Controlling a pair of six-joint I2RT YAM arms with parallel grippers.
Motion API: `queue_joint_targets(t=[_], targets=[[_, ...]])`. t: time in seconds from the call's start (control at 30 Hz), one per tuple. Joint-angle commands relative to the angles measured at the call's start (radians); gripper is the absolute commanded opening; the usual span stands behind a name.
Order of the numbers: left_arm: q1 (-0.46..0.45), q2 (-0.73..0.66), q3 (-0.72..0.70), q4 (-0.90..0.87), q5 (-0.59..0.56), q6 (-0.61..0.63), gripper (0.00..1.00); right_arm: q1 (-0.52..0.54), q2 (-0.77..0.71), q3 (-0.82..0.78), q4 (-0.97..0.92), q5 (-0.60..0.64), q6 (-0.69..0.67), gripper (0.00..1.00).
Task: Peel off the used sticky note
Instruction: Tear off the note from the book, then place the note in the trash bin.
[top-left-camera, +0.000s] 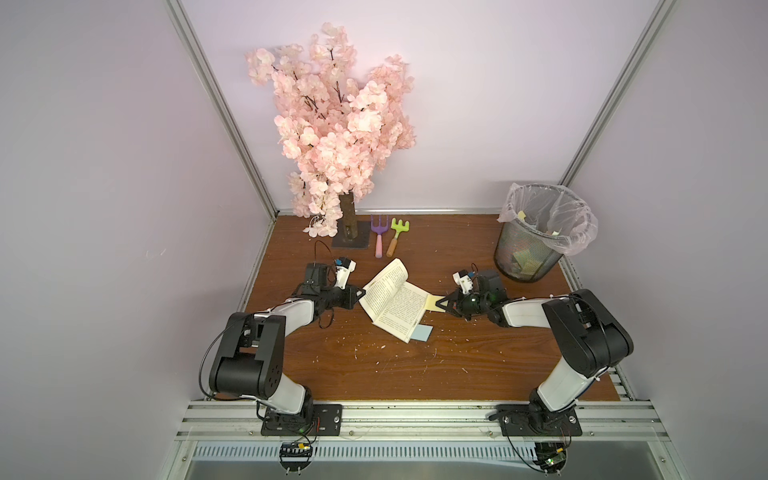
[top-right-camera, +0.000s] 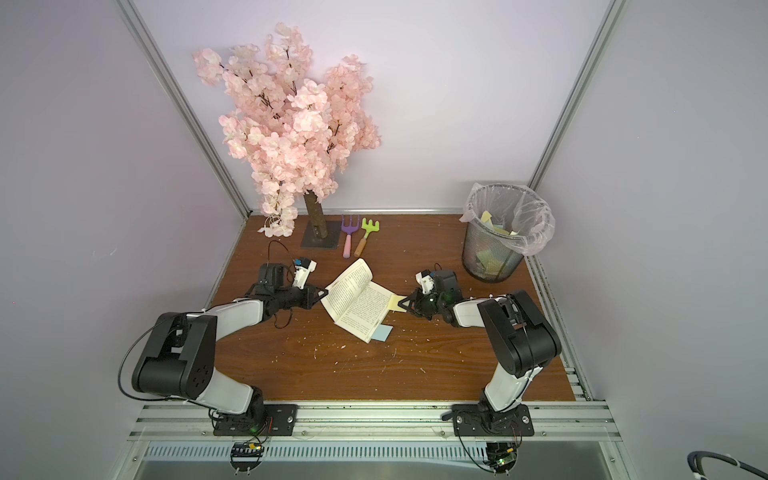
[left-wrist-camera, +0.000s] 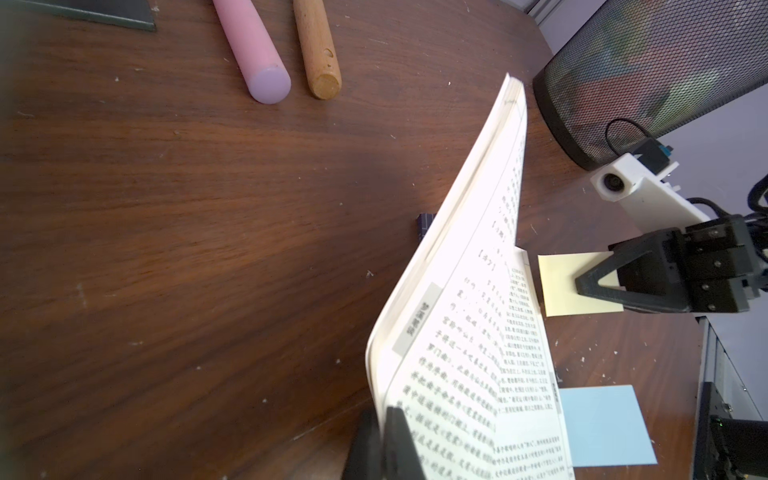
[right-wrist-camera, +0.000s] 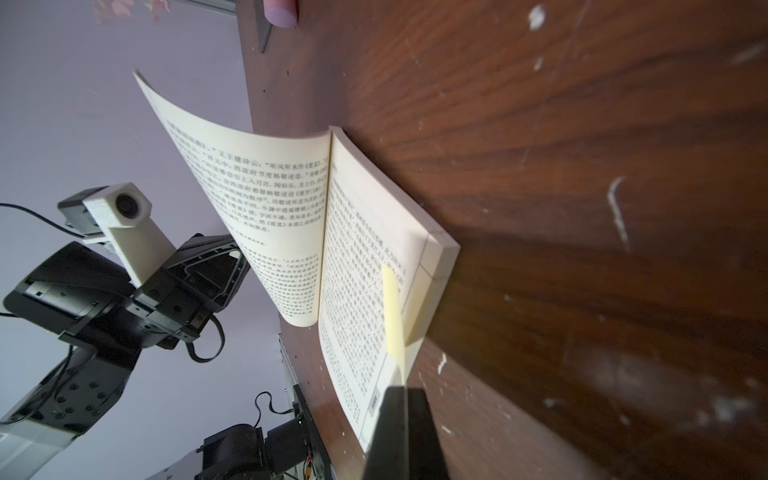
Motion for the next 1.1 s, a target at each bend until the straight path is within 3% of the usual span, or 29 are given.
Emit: queue_joint_targets(t=[0.0,0.1,0.3,0.43,0.5,0.73,0.93,1.07], targets=[[0.012,0.013,0.008,-0.031,0.005,0.010,0.01,0.001,-0.089,0.008,-0.013,-0.068,-0.041,0.00],[0.012,0.013,0.009,-0.031,0.005,0.009,0.01,0.000,-0.200,0.057,-0.084,-0.055,-0.079,0.00],[0.013,0.014,0.010,-0.031,0.004,0.009,0.01,-0.038,-0.381,0.354,-0.510,0.134,-0.237,0.00],[0.012,0.011,0.008,-0.029,0.004,0.008,0.01,-0.144,-0.454,0.521,-0.647,0.290,-0.260,0.00],[0.013,0.012,0.009,-0.030,0.004,0.007,0.01,-0.250,-0.478,0.586,-0.684,0.353,-0.247,0.00],[0.012,0.016,0.011,-0.029,0.005,0.005,0.01,-0.557,-0.420,0.666,-0.678,0.350,-0.200,0.00],[0.011,0.015,0.010,-0.025,0.005,0.003,0.01,-0.633,-0.291,0.759,-0.700,0.382,-0.226,0.00],[0.011,0.012,0.008,-0.022,0.007,0.003,0.01,-0.639,-0.219,0.853,-0.746,0.384,-0.253,0.35]])
